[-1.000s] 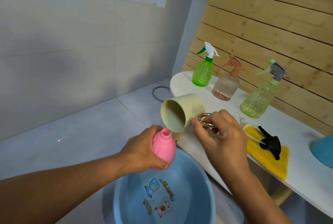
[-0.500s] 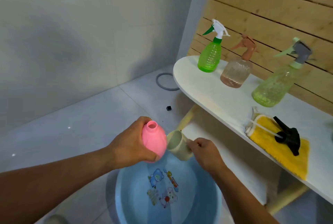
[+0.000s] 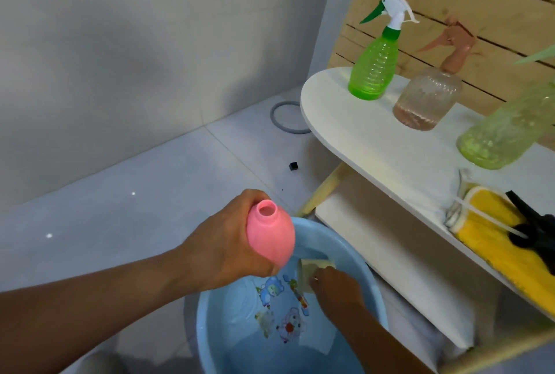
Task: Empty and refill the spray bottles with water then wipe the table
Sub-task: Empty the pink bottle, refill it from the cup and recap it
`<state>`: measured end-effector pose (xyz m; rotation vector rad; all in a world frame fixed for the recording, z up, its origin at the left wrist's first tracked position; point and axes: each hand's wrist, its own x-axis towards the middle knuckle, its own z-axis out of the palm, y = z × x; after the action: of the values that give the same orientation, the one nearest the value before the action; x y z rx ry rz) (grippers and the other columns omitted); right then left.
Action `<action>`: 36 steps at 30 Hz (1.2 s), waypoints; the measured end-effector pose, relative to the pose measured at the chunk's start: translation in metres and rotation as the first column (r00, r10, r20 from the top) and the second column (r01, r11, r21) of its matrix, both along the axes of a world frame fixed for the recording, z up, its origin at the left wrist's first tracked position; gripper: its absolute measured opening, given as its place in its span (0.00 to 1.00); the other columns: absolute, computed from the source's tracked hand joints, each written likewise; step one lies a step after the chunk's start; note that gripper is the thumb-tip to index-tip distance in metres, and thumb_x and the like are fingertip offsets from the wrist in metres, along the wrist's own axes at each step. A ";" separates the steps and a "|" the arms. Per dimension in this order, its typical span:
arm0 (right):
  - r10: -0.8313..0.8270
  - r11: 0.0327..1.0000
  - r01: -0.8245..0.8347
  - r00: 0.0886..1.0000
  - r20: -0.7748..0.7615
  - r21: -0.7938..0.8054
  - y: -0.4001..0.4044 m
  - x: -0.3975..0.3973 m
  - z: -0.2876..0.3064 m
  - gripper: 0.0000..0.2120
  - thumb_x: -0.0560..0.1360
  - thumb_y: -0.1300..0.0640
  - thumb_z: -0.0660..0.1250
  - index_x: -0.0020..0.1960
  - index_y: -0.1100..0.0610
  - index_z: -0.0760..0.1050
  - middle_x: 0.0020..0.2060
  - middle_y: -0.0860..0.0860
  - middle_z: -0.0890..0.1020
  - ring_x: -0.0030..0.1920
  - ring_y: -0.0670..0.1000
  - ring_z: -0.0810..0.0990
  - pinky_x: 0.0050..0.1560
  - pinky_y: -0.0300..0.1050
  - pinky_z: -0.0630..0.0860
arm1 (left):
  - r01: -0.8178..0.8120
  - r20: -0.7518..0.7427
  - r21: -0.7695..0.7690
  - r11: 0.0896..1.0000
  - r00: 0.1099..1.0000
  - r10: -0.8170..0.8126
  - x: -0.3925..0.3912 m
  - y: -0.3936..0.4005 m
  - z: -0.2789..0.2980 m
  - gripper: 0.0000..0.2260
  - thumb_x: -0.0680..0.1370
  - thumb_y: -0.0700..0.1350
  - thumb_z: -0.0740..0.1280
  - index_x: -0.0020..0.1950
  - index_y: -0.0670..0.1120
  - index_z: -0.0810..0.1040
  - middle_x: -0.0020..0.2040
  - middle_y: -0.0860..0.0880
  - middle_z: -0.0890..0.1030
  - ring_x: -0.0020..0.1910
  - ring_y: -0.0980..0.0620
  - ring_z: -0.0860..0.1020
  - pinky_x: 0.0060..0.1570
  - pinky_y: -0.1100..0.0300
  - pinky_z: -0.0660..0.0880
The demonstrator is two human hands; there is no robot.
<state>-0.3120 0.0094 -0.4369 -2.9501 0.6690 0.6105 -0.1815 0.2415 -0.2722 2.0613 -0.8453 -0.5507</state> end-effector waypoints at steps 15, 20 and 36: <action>-0.524 0.643 0.335 0.848 0.077 0.689 0.038 0.023 -0.002 0.16 0.81 0.50 0.64 0.48 0.63 0.81 0.39 0.53 0.81 0.38 0.50 0.75 0.43 0.47 0.72 | -0.018 0.014 0.029 0.999 1.000 0.017 0.014 0.016 -0.002 0.42 0.57 0.59 0.83 0.66 0.64 0.67 0.61 0.63 0.76 0.59 0.54 0.79 0.53 0.48 0.82; -0.719 0.367 0.393 0.695 -0.011 0.843 0.032 0.014 0.028 0.15 0.78 0.47 0.68 0.41 0.58 0.83 0.32 0.46 0.82 0.32 0.45 0.75 0.35 0.39 0.70 | -0.013 -0.010 0.050 0.999 1.000 0.014 0.009 0.022 -0.006 0.42 0.59 0.56 0.85 0.67 0.63 0.67 0.61 0.63 0.75 0.60 0.54 0.78 0.54 0.49 0.82; -0.735 0.538 0.095 0.538 0.412 0.837 0.022 -0.017 0.203 0.19 0.71 0.43 0.77 0.31 0.51 0.73 0.33 0.52 0.77 0.33 0.49 0.67 0.32 0.43 0.64 | -0.029 0.030 0.181 0.983 0.999 0.024 -0.017 0.035 -0.009 0.41 0.54 0.61 0.80 0.61 0.69 0.63 0.53 0.62 0.78 0.52 0.56 0.79 0.47 0.58 0.81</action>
<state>-0.3292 0.0316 -0.2338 -1.7948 0.7906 -0.3538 -0.1985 0.2763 -0.2815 2.2474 -0.8079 -0.6047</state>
